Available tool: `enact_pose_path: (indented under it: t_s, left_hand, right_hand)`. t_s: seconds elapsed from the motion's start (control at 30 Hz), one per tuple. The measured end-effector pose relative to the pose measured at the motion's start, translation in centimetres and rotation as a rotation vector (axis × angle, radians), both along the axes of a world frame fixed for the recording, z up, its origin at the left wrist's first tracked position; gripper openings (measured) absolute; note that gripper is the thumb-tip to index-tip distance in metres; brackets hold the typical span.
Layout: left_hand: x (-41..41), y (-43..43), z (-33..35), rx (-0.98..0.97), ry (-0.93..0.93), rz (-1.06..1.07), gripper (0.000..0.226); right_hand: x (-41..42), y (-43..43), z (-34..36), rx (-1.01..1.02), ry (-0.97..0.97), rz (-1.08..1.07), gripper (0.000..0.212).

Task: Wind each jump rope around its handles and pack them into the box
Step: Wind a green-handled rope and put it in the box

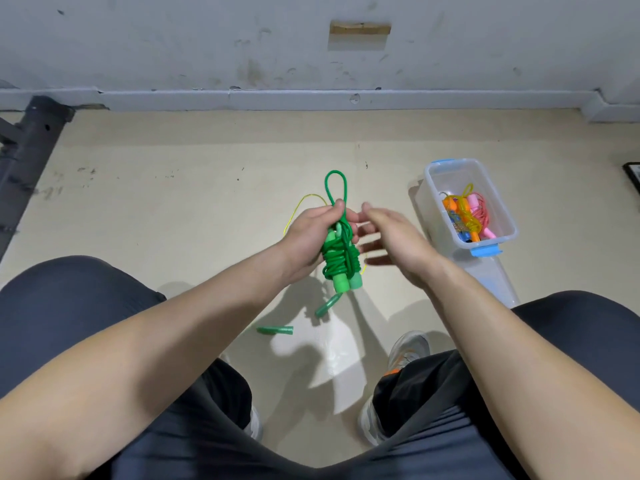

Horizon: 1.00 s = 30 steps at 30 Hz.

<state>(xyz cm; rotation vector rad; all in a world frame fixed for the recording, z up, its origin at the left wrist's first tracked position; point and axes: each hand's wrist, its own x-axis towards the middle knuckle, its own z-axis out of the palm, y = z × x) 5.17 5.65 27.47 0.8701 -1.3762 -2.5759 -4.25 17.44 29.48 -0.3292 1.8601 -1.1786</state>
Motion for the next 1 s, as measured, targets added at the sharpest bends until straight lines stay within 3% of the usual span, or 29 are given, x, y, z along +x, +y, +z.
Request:
enact_pose_path:
  t_s: [0.13, 0.23, 0.37, 0.6, 0.83, 1.0]
  left_hand:
    - [-1.4, -1.4, 0.4, 0.056, -0.044, 0.067, 0.034]
    - [-2.5, -2.2, 0.8, 0.032, -0.053, 0.09, 0.027]
    - [-4.9, -3.0, 2.1, -0.018, -0.065, 0.102, 0.015]
    - [-12.3, -2.7, 3.9, -0.126, -0.109, 0.129, 0.008]
    - [-20.4, 0.1, 2.6, -0.249, -0.135, 0.085, 0.017]
    - [-27.2, 3.1, 0.0, -0.219, -0.116, -0.011, 0.011]
  right_hand:
    - [0.7, 0.3, 0.0, 0.018, -0.114, 0.188, 0.035]
    - [-0.3, 0.6, 0.1, -0.043, -0.073, 0.147, 0.044]
    - [-3.0, 0.8, 1.4, -0.087, -0.008, 0.082, 0.036]
    - [-10.7, 2.1, 4.0, 0.04, 0.242, 0.032, 0.05]
    - [-19.1, 5.7, 4.6, 0.156, 0.402, 0.08, 0.038]
    - [-25.0, 9.6, 0.4, 0.186, 0.395, -0.035, 0.039]
